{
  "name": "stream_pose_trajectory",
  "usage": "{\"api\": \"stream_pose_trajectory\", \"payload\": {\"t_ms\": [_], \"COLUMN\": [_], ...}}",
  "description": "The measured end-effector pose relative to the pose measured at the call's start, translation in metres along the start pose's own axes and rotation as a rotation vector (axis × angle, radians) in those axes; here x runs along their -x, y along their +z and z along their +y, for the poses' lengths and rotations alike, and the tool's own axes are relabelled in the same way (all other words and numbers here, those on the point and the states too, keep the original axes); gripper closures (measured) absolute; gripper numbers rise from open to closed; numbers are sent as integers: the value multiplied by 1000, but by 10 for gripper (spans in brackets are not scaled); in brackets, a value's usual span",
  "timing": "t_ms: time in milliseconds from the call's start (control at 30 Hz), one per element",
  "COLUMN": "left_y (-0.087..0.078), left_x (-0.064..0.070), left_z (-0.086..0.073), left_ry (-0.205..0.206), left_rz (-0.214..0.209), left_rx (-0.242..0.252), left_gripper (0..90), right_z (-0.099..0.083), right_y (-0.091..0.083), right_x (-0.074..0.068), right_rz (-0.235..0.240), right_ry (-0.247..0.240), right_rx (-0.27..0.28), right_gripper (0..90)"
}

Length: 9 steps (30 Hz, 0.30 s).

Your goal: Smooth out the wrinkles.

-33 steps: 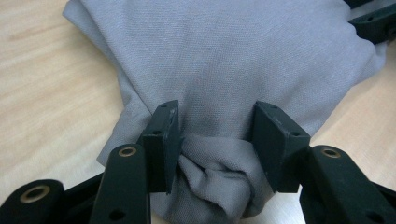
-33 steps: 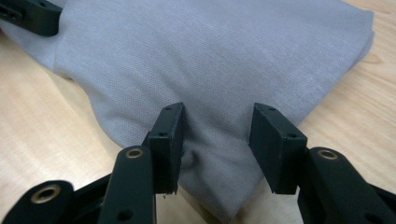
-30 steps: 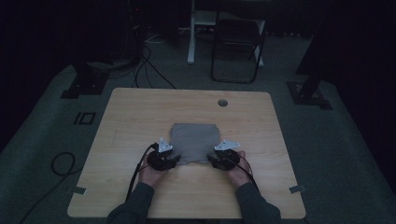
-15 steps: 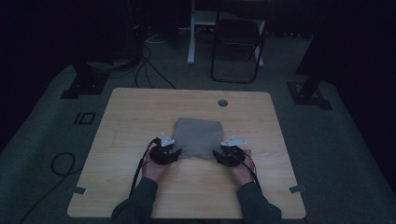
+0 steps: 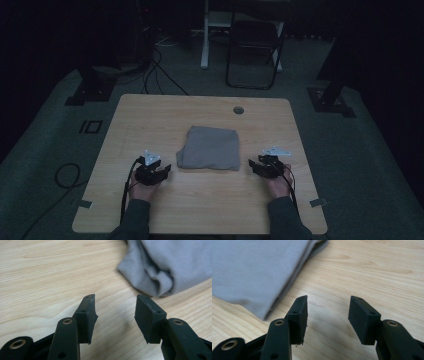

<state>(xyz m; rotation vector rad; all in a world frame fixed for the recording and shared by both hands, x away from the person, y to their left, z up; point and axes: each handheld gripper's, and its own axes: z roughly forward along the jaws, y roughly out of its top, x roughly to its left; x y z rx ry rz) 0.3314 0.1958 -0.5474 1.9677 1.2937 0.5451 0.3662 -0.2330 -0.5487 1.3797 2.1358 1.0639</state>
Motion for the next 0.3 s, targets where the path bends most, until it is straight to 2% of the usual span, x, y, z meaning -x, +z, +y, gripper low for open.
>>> {"api": "stream_pose_trajectory", "payload": {"t_ms": [300], "left_y": [2], "left_x": [-13], "left_z": [-3], "left_ry": [-51], "left_rz": [31], "left_rx": [-6], "left_gripper": [502], "right_z": [-2], "right_y": [2], "right_x": [4], "right_rz": [-31], "right_ry": [-10], "right_rx": [-25], "right_gripper": [493]}}
